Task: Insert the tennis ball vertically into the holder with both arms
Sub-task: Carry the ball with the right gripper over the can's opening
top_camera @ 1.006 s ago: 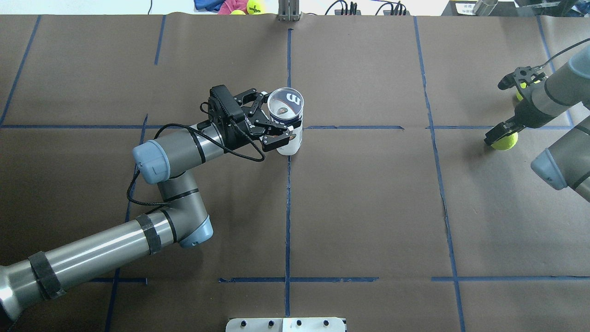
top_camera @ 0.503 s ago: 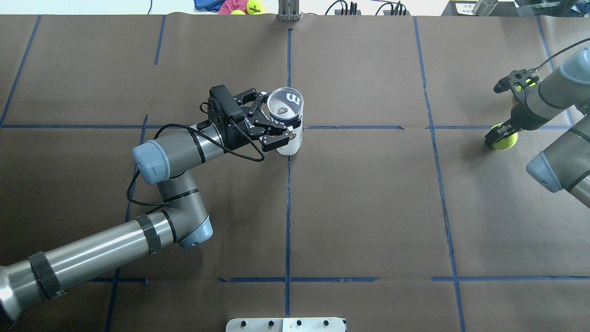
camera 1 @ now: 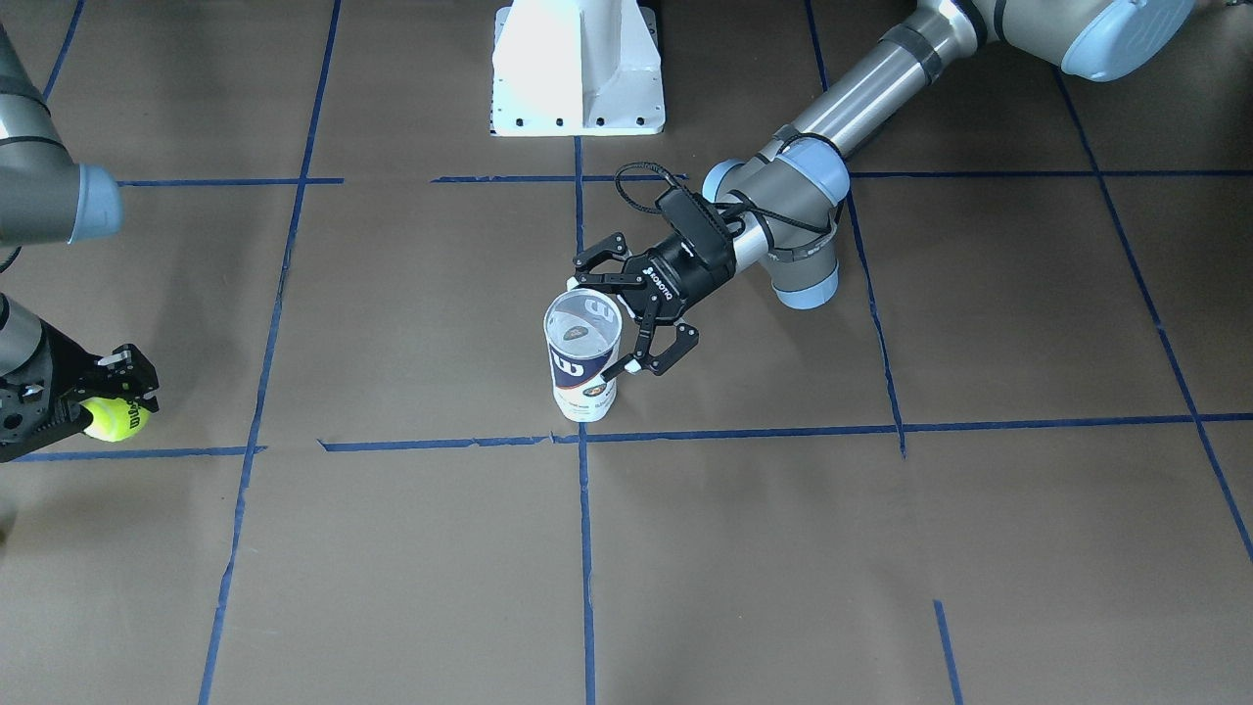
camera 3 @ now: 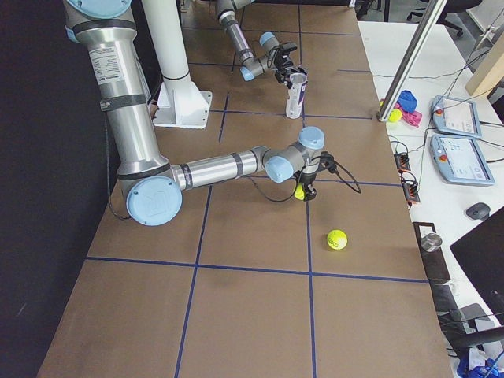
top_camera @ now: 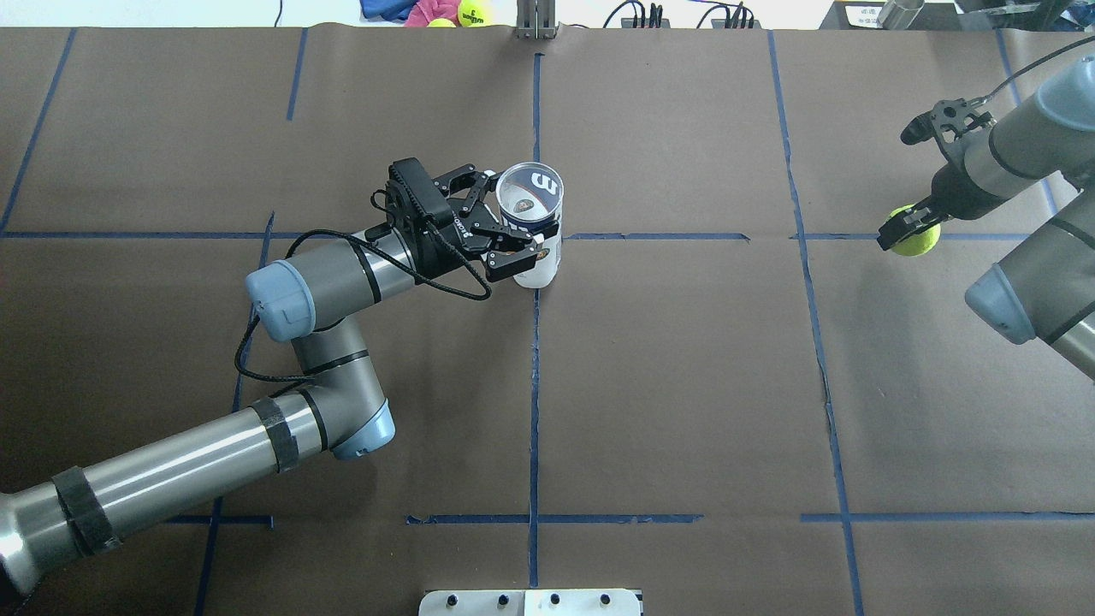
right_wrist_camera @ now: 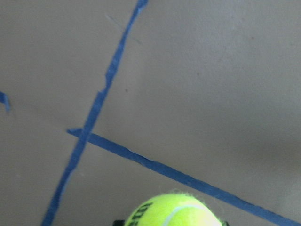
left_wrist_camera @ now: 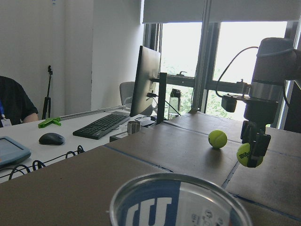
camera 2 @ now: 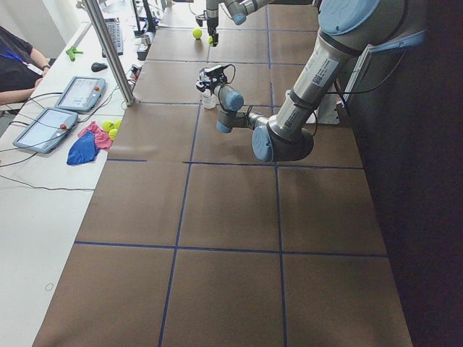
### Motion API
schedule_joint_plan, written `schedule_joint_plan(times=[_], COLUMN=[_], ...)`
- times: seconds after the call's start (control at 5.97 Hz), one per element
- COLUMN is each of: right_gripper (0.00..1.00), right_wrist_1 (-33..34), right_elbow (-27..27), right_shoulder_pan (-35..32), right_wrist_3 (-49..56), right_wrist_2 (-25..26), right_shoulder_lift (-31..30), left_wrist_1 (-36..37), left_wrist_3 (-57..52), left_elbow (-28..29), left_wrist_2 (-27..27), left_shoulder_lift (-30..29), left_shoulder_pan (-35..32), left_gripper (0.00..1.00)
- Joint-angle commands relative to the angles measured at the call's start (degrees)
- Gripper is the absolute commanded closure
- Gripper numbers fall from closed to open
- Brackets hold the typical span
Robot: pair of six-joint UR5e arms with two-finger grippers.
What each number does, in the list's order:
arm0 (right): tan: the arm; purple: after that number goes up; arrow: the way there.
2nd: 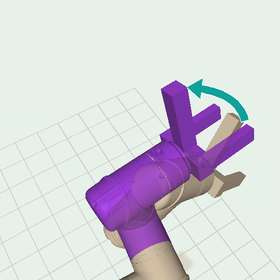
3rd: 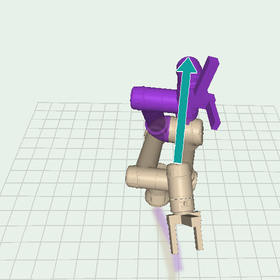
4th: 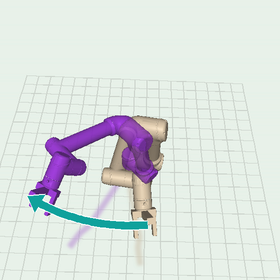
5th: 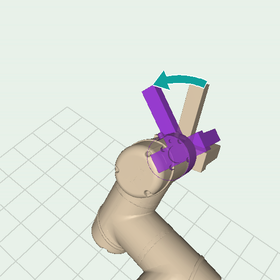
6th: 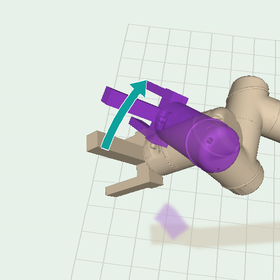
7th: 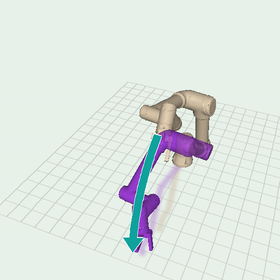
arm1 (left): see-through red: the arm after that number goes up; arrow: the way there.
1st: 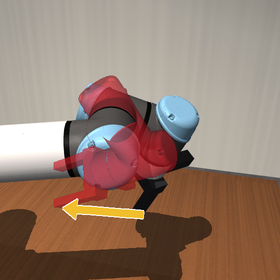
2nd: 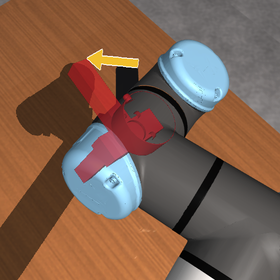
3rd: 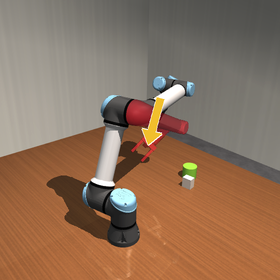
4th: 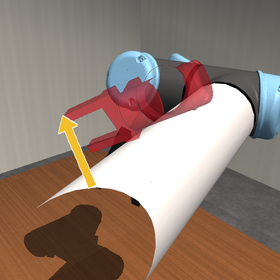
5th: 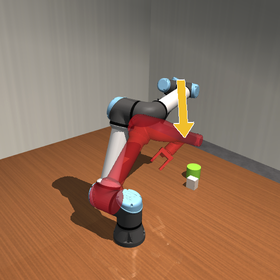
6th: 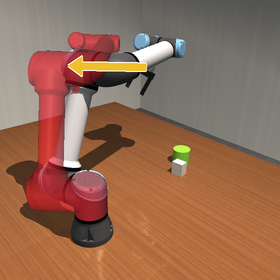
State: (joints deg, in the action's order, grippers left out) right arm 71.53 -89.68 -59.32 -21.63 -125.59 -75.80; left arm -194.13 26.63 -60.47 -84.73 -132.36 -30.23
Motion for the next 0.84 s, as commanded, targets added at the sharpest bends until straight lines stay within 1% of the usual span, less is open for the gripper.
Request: schedule_joint_plan(times=[0.0,0.17,0.34,0.5,0.67], right_gripper=[0.95,0.95,0.96,0.97,0.97], right_wrist_1=[11.3,17.2,21.7,26.2,30.3], right_elbow=[-7.6,-9.4,-12.3,-12.7,-12.4], right_shoulder_pan=[1.3,3.0,5.3,7.4,9.8], right_wrist_3=[-10.5,-15.8,-23.6,-31.9,-36.1], right_wrist_2=[0.0,0.0,0.1,0.3,1.3], right_shoulder_lift=[7.6,13.1,17.7,24.0,29.5], left_wrist_1=[0.2,0.2,0.2,0.5,0.5], left_wrist_3=[0.0,0.0,0.0,0.0,0.0], left_elbow=[0.0,0.0,0.0,0.0,0.0], left_wrist_2=[0.0,0.0,0.0,0.0,0.0], left_shoulder_lift=[0.1,0.0,0.0,-0.2,-0.1], left_shoulder_pan=[0.0,0.0,0.1,0.2,0.2], left_gripper=[0.05,0.05,0.05,0.05,0.05])
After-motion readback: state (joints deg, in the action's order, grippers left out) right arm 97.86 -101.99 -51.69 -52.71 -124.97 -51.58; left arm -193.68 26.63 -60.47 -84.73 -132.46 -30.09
